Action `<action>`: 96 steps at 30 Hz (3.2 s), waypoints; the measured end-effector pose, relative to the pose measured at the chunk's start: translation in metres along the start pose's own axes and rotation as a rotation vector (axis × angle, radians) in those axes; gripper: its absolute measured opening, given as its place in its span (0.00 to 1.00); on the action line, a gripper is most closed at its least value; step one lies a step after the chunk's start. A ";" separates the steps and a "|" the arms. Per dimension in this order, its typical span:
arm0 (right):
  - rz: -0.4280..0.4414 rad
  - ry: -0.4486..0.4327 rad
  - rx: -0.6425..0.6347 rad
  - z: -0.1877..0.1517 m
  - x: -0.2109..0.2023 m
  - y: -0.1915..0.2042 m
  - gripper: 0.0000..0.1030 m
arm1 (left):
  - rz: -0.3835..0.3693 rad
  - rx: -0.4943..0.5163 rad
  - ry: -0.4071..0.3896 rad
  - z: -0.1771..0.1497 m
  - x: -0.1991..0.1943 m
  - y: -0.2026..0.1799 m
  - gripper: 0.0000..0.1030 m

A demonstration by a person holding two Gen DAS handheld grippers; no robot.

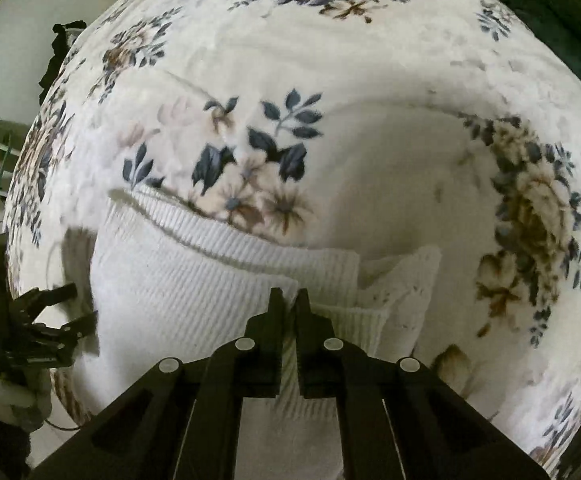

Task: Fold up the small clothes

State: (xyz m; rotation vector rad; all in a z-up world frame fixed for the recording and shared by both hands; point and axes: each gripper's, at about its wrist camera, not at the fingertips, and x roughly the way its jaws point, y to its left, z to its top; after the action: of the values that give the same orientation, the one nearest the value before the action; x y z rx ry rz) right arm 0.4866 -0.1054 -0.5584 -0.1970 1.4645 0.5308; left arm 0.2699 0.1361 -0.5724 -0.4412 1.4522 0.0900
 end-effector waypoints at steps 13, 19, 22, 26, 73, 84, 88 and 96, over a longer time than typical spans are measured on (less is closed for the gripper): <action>-0.022 -0.025 0.120 0.017 0.016 -0.003 0.04 | -0.071 -0.108 -0.068 0.021 -0.033 0.000 0.98; 0.184 -0.003 0.358 -0.004 -0.001 -0.048 0.61 | -0.129 -0.008 -0.098 0.054 -0.020 -0.045 0.93; 0.230 -0.006 0.474 -0.028 -0.010 -0.072 0.61 | -0.107 0.100 -0.073 0.065 -0.001 -0.068 0.52; 0.349 0.034 0.534 -0.049 0.012 -0.080 0.35 | -0.109 0.198 -0.113 0.068 -0.005 -0.095 0.09; 0.775 0.070 0.645 -0.150 0.080 -0.043 0.47 | -0.634 0.000 0.052 0.029 -0.005 -0.046 0.27; 0.751 -0.178 0.545 0.001 -0.024 -0.066 0.46 | -0.666 0.140 -0.151 0.186 -0.099 -0.101 0.27; 0.728 -0.259 0.522 0.091 -0.034 -0.097 0.46 | -0.657 0.157 -0.237 0.281 -0.094 -0.120 0.27; 0.641 -0.199 0.536 0.218 0.047 -0.154 0.46 | -0.579 0.158 -0.204 0.399 0.003 -0.129 0.27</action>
State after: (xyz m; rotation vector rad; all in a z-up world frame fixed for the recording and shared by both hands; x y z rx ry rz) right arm 0.7516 -0.1328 -0.6079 0.7505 1.4069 0.6221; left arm 0.6863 0.1539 -0.5234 -0.6849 1.0777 -0.4288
